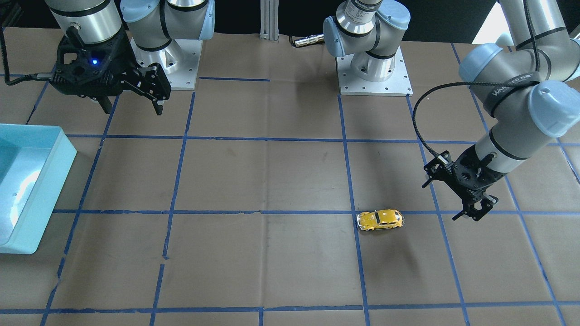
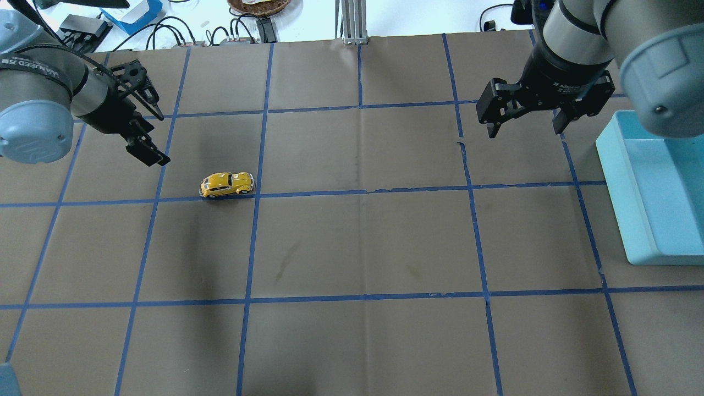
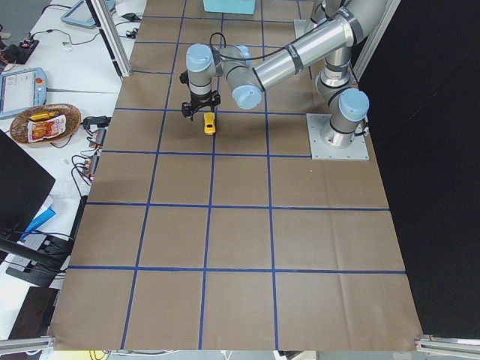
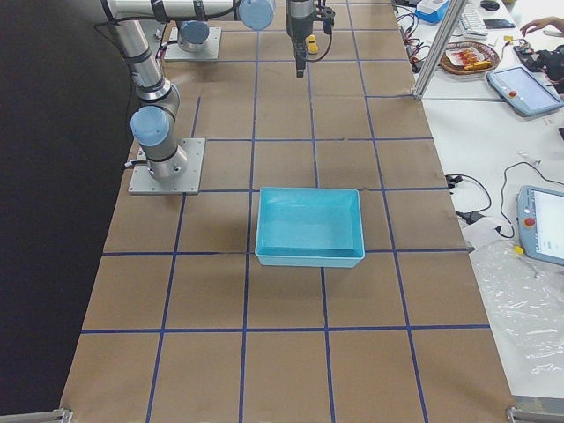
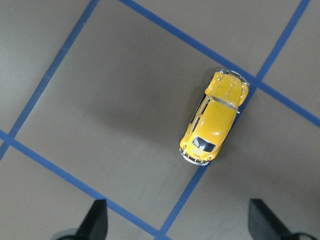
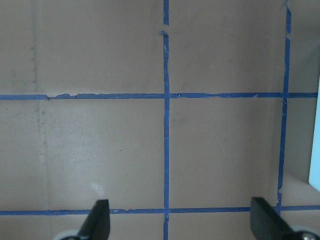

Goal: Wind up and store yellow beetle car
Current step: 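Release the car and raise the left gripper away from it, then move the right gripper across and lower it over the yellow car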

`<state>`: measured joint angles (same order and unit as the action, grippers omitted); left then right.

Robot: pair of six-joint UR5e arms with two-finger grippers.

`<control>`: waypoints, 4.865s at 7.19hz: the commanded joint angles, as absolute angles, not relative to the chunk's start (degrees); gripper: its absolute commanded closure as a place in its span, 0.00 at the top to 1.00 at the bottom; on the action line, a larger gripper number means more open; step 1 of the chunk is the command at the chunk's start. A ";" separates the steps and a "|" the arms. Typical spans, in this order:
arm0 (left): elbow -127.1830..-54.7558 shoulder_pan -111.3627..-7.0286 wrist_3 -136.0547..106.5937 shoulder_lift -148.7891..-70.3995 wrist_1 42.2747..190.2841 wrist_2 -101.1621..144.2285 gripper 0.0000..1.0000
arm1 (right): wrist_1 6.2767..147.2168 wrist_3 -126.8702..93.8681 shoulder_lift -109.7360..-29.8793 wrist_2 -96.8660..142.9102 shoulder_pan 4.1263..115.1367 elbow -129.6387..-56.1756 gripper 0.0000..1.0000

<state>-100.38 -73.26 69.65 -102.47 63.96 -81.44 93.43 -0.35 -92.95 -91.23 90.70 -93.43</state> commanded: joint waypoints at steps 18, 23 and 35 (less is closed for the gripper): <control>-93.60 -90.00 -0.09 -85.17 91.32 -88.86 1.00 | 109.48 -21.29 -82.29 -88.77 103.26 -93.61 0.99; -94.04 -88.25 3.67 -83.77 92.19 -89.64 1.00 | 109.01 -35.59 -76.99 -89.82 105.12 -93.70 0.99; -95.71 -84.99 10.02 -83.41 91.58 -91.05 1.00 | 100.98 -113.82 -53.28 -80.51 115.22 -69.90 0.99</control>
<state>-95.63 -85.13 9.75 -83.49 91.41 -91.01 100.65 -112.39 -56.52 -80.88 114.59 -72.71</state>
